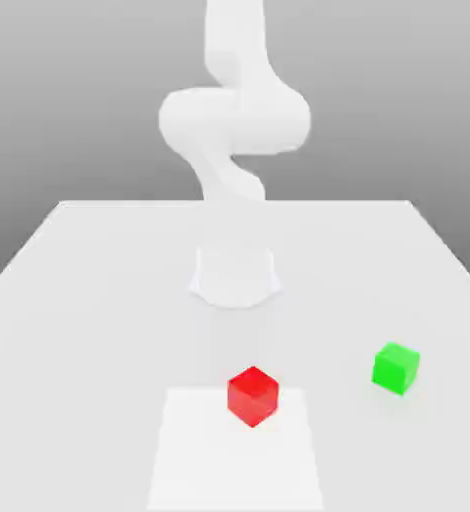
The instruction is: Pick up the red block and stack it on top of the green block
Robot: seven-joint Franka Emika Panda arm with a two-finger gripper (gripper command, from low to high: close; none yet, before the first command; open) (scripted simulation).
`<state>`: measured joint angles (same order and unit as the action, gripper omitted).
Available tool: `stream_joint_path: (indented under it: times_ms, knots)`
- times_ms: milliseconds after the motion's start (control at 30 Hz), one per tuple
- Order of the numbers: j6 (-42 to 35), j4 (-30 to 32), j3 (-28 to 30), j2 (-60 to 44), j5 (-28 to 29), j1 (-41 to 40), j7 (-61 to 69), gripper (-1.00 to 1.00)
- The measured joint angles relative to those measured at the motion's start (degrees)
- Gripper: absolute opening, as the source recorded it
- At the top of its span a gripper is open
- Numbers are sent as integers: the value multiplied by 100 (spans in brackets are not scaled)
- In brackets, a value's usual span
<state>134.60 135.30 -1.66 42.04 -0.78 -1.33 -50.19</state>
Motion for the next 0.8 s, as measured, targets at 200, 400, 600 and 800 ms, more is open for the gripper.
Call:
stream_joint_path:
  times_ms: [200,400,600,800]
  knots:
    - [815,983,-475,-1097,-175,-332,-1281,0]
    - [1641,1982,-939,-2230,-293,-621,-2652,0]
    - [2770,2943,-1248,-3800,-135,-826,-4301,0]
    - [3881,2856,-494,-5170,1013,-368,-5282,0]
